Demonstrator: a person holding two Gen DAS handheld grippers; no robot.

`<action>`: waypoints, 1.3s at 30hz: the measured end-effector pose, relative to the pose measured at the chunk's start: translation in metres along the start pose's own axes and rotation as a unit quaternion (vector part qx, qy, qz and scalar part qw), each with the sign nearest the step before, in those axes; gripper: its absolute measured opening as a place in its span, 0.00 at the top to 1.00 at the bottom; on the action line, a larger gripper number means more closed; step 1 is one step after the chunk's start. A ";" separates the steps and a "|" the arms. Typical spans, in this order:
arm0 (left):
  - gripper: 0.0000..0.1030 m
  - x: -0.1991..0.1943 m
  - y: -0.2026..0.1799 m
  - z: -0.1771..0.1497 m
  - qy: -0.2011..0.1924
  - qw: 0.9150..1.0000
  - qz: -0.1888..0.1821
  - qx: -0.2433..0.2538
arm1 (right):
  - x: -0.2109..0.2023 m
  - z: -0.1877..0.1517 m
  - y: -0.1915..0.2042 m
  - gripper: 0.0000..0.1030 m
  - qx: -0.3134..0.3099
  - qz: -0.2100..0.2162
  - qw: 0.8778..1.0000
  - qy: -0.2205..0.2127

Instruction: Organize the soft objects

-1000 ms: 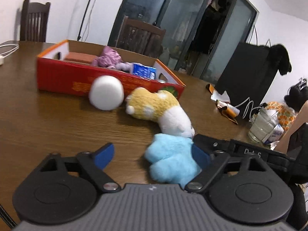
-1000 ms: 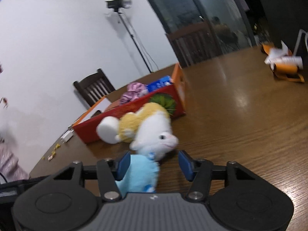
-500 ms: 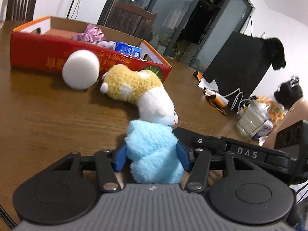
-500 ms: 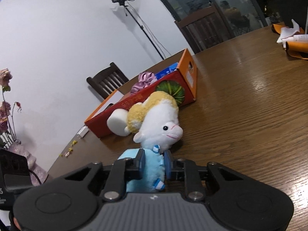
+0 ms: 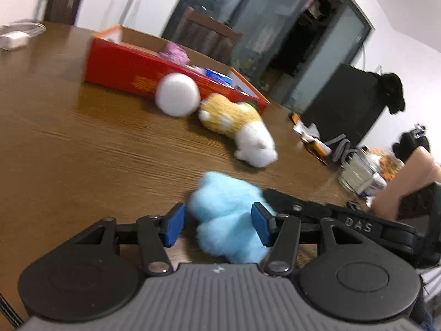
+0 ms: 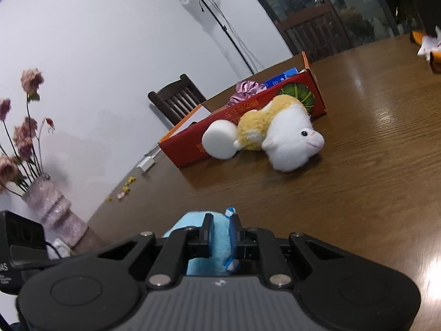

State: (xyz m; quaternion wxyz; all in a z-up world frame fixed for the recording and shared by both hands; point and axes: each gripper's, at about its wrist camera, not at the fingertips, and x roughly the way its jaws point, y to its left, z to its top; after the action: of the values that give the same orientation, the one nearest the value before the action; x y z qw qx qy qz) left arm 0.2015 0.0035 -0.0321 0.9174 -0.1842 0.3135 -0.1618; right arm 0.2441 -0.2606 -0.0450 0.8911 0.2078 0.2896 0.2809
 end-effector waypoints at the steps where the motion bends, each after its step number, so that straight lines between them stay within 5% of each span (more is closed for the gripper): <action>1: 0.45 -0.008 0.001 -0.002 -0.006 1.000 0.016 0.006 | -0.003 -0.003 0.006 0.89 -0.003 -0.016 1.000 -0.007; 3: 0.30 -0.030 -0.002 -0.008 -0.022 0.999 0.039 0.031 | -0.010 -0.011 0.018 0.85 -0.005 -0.051 0.998 -0.023; 5: 0.26 -0.052 -0.003 -0.018 -0.046 0.998 0.019 0.049 | -0.019 -0.023 0.027 0.85 0.018 -0.078 0.996 -0.040; 8: 0.26 -0.073 0.000 -0.030 -0.058 0.997 0.027 0.052 | -0.031 -0.045 0.038 0.79 0.048 -0.076 0.995 -0.040; 12: 0.26 -0.086 0.007 -0.036 -0.071 0.995 0.043 0.048 | -0.043 -0.062 0.057 0.53 0.029 -0.037 0.999 -0.016; 17: 0.24 -0.076 0.011 -0.027 -0.062 0.998 0.017 0.011 | -0.062 -0.041 0.055 0.46 -0.012 -0.072 0.996 -0.060; 20: 0.24 -0.065 0.004 -0.025 -0.044 0.999 0.000 0.004 | -0.056 -0.025 0.038 0.39 -0.012 -0.076 0.996 -0.045; 28: 0.26 -0.022 -0.002 -0.014 -0.007 1.000 -0.014 -0.026 | -0.017 0.000 0.019 0.39 -0.014 -0.039 0.999 -0.016; 31: 0.62 -0.006 0.001 -0.009 0.017 0.998 -0.023 -0.049 | 0.003 0.007 0.012 0.44 -0.007 -0.033 0.999 0.001; 33: 0.64 0.000 0.003 -0.007 0.018 0.998 -0.027 -0.058 | 0.015 0.011 0.010 0.67 -0.008 -0.015 1.000 0.026; 39: 0.66 0.000 0.013 0.030 -0.031 0.996 -0.029 -0.078 | 0.030 0.031 0.011 0.72 0.016 0.000 1.000 0.022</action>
State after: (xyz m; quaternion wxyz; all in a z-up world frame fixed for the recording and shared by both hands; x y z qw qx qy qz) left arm 0.2234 0.0224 -0.0157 0.9044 -0.2693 0.2910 -0.1576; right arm 0.2798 -0.2396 -0.0279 0.8808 0.2159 0.3139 0.2810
